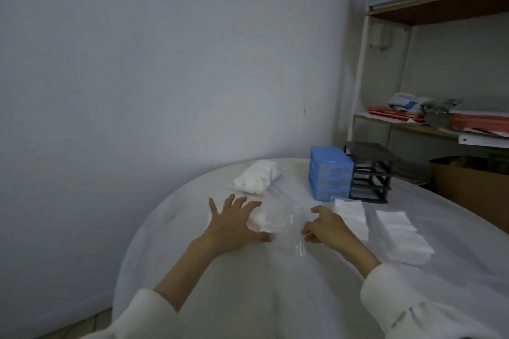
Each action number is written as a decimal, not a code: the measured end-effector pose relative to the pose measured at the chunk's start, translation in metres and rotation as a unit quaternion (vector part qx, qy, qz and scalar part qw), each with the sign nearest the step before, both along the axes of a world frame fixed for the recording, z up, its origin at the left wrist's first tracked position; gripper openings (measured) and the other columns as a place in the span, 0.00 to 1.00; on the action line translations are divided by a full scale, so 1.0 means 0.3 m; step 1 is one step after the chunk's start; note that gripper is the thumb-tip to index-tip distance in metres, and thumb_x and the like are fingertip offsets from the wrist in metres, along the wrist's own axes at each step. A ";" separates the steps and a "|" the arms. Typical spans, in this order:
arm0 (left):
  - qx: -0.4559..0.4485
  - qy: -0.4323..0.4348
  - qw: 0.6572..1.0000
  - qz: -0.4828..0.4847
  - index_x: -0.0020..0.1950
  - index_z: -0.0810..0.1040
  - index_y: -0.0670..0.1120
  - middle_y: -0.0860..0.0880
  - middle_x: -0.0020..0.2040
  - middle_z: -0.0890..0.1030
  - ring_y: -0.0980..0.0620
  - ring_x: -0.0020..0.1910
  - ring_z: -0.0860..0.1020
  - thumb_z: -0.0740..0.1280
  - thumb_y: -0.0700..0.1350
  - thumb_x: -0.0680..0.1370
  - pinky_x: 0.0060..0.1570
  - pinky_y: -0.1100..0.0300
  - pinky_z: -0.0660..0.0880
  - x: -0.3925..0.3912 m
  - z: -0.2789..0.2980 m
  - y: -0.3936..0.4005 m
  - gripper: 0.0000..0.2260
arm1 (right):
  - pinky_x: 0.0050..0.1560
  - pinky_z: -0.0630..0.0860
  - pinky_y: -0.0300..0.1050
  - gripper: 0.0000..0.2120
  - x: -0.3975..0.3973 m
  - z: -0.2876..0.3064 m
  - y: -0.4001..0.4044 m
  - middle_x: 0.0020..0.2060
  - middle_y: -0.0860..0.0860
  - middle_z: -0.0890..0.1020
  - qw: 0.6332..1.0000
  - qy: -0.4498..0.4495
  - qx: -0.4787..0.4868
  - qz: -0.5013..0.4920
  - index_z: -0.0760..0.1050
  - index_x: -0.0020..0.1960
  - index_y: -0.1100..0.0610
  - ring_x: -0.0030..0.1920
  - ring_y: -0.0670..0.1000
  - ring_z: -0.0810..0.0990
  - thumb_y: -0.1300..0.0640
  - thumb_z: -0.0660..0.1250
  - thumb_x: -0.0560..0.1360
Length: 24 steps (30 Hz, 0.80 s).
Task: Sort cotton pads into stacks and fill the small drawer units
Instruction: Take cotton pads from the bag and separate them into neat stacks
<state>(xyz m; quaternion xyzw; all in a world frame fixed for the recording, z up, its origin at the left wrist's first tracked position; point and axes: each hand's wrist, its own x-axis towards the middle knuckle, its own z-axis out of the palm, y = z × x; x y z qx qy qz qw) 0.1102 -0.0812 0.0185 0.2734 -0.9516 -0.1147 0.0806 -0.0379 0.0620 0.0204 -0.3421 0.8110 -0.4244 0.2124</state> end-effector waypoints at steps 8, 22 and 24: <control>0.021 -0.033 0.999 0.003 0.76 0.44 0.60 0.51 0.78 0.42 0.41 0.75 0.35 0.73 0.60 0.67 0.69 0.36 0.42 0.029 -0.060 -0.018 0.47 | 0.35 0.77 0.35 0.15 0.026 0.005 -0.024 0.40 0.57 0.82 0.982 -0.168 -0.070 0.040 0.76 0.43 0.62 0.34 0.50 0.80 0.72 0.52 0.76; 0.016 0.011 0.991 0.134 0.73 0.56 0.50 0.42 0.64 0.62 0.41 0.61 0.67 0.68 0.42 0.74 0.52 0.56 0.70 0.033 -0.038 0.035 0.32 | 0.34 0.76 0.34 0.19 0.045 0.029 0.037 0.50 0.56 0.79 0.975 -0.170 -0.104 0.095 0.71 0.65 0.54 0.35 0.49 0.76 0.68 0.56 0.79; 0.033 0.028 0.991 0.129 0.72 0.58 0.49 0.42 0.62 0.64 0.42 0.59 0.68 0.69 0.39 0.73 0.50 0.57 0.70 0.041 -0.032 0.041 0.32 | 0.36 0.77 0.35 0.20 0.047 0.028 0.057 0.47 0.57 0.79 0.976 -0.164 -0.095 0.108 0.68 0.68 0.54 0.40 0.52 0.77 0.67 0.59 0.78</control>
